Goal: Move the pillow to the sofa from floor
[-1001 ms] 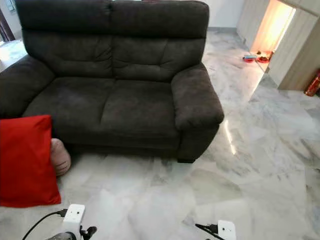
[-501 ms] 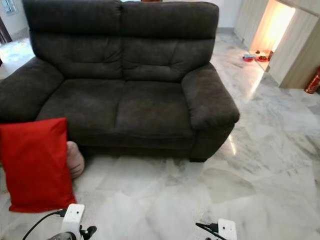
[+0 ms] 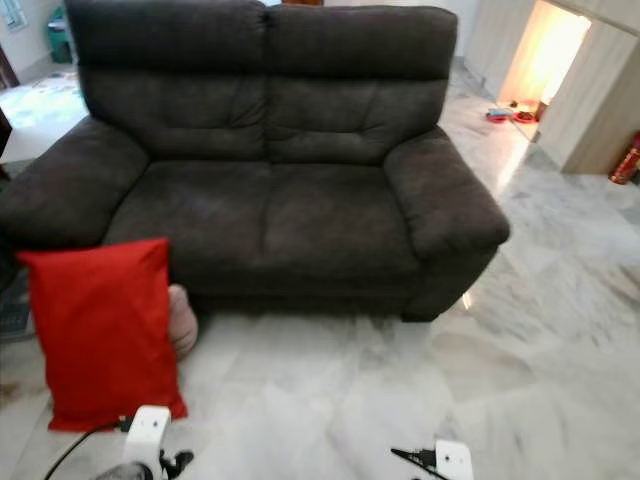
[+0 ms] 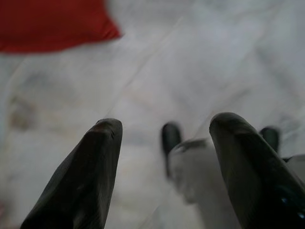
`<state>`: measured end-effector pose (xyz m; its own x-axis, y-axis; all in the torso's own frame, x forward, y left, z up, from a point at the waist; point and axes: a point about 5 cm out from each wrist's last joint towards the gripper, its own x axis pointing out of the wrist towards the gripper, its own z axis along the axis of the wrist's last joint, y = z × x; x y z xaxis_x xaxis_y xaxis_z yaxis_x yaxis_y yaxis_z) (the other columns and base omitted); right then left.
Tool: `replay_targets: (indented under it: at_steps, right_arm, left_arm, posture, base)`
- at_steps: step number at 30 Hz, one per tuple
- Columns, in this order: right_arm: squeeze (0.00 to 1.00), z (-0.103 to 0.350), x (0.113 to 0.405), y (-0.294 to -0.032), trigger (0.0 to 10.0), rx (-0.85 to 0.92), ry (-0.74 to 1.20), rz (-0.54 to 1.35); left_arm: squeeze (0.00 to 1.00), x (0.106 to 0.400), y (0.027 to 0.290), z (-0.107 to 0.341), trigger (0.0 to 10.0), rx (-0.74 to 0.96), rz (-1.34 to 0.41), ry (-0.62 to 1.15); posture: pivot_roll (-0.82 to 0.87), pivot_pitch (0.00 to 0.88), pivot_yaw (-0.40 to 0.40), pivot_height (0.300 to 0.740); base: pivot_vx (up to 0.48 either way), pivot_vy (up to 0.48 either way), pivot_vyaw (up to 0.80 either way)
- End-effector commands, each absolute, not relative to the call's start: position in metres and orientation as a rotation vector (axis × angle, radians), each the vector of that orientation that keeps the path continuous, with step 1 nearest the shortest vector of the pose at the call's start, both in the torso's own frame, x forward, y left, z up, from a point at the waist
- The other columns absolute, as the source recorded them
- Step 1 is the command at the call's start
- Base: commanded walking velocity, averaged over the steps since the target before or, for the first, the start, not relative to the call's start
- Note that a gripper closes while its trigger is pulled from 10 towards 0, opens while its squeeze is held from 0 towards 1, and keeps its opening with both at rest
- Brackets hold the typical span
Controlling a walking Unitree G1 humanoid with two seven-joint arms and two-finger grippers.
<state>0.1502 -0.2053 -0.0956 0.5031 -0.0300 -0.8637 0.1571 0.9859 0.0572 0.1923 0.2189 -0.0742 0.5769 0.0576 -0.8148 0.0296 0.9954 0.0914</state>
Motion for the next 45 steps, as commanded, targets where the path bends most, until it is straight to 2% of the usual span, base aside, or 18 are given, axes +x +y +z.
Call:
replay_targets:
  at_steps: [1,19,29,45]
  right_arm:
    - [0.00,-0.0946,0.1496,-0.2116,10.0,0.120,1.032,-0.123]
    - [0.00,-0.0943,0.1505,-0.2113,10.0,0.104,1.034,-0.099]
    - [0.00,-0.0940,0.1510,-0.2113,10.0,0.090,1.037,-0.084]
    - [0.00,-0.0936,0.1522,-0.2101,10.0,0.082,1.037,-0.055]
  left_arm:
    - [0.00,0.1951,0.2140,-0.0738,10.0,0.092,0.007,0.951]
    - [0.00,0.1956,0.2141,-0.0735,10.0,0.090,0.009,0.950]
    - [0.00,0.1965,0.2145,-0.0727,10.0,0.098,0.014,0.935]
    - [0.00,0.1967,0.2148,-0.0728,10.0,0.089,0.019,0.941]
  posture:
    - [0.03,0.000,-0.057,0.740]
    - [0.04,0.000,-0.057,0.740]
    - [0.04,0.000,-0.060,0.740]
    - [0.04,0.016,-0.056,0.740]
  base:
    - [0.000,0.416,0.00]
    - [0.000,0.416,0.00]
    - [0.000,0.000,0.00]
    - [0.030,0.000,0.73]
